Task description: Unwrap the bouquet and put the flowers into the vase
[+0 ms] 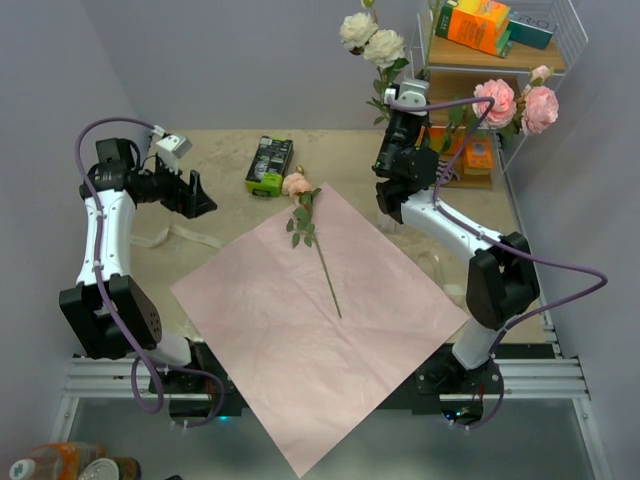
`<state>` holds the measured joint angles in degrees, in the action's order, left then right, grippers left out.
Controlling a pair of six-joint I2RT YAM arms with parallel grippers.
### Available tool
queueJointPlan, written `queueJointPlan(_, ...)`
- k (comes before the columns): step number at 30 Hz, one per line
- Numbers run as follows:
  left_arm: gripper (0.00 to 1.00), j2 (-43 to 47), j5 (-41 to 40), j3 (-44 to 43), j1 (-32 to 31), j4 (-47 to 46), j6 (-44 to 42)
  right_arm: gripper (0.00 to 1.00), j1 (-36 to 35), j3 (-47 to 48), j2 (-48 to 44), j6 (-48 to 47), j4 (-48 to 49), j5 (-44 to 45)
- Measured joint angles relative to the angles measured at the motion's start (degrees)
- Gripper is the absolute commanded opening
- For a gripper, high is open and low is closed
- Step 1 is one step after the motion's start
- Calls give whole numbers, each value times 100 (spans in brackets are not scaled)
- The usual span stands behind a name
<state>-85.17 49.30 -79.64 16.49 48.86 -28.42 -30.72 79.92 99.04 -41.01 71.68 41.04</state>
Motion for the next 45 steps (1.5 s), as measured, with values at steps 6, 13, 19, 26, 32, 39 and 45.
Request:
queueJointPlan(6, 99, -59, 0, 0, 0, 0, -33, 0, 26, -310, -11, 87, 122, 37)
queueJointPlan(13, 99, -61, 2, -2, 0, 0, -35, 0, 24, -1113, -153, 417, -68, 190)
queueJointPlan(19, 99, -31, 0, -2, 0, 2, -35, 40, -136, -1486, -614, 629, -363, 348)
queueJointPlan(26, 99, 192, -2, 0, 0, 7, -35, 76, -391, -1613, -1241, 798, -774, 455)
queueJointPlan(32, 99, 400, -2, -2, 0, 39, -92, 77, -459, -1694, -1628, 1064, -1449, 555)
queueJointPlan(39, 99, 643, 20, -26, 0, 223, -120, 89, -1425, -2052, -2256, 1169, -2238, 695)
queueJointPlan(45, 99, 708, 17, -68, 0, 304, -92, 95, -2583, -2409, -2710, 1268, -2820, 1211)
